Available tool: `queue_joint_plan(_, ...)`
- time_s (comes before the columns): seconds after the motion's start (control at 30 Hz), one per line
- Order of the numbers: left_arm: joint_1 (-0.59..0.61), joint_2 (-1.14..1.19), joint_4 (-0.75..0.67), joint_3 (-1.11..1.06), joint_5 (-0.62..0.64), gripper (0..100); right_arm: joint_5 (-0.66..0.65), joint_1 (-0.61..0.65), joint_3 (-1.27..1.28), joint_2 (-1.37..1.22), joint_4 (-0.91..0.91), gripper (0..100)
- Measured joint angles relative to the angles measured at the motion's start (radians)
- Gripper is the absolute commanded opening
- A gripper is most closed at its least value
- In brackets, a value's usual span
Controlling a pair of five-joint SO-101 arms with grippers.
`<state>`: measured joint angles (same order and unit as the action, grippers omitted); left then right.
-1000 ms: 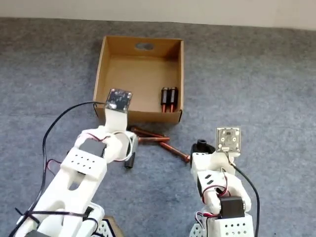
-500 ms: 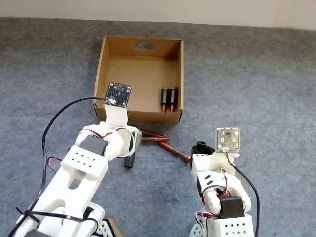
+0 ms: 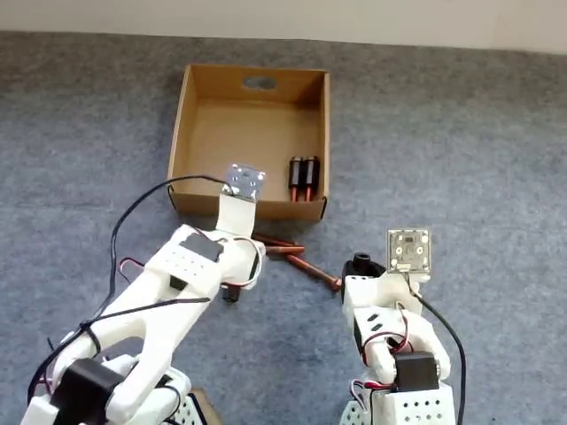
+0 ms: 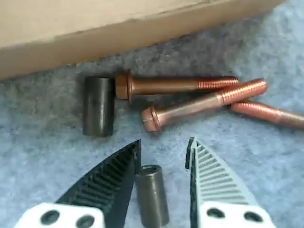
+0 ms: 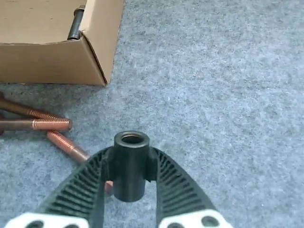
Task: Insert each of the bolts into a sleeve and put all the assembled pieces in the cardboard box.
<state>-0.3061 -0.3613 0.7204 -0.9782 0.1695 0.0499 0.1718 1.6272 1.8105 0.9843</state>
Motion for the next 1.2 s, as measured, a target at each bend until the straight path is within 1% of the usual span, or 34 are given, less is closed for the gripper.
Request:
queue_joint_plan(0.07, 0.025, 0.002, 0.000, 0.000, 0.000, 17, 0.000, 0.000, 0.000, 0.000, 0.000, 0.6)
queue_joint_plan(0.2, 0.029, 0.002, -0.011, 0.000, 0.000, 17, 0.000, 0.000, 0.000, 0.000, 0.000, 0.6)
queue_joint_plan(0.57, 0.032, 0.008, -0.192, -0.035, 0.000, 17, 0.000, 0.000, 0.000, 0.000, 0.000, 0.6)
queue_joint_plan(0.97, 0.032, 0.008, -0.204, -0.069, 0.002, 17, 0.000, 0.000, 0.000, 0.000, 0.000, 0.6)
queue_joint_plan(1.2, 0.031, 0.008, -0.204, -0.069, 0.005, 7, 0.000, 0.000, 0.000, 0.000, 0.000, 0.6)
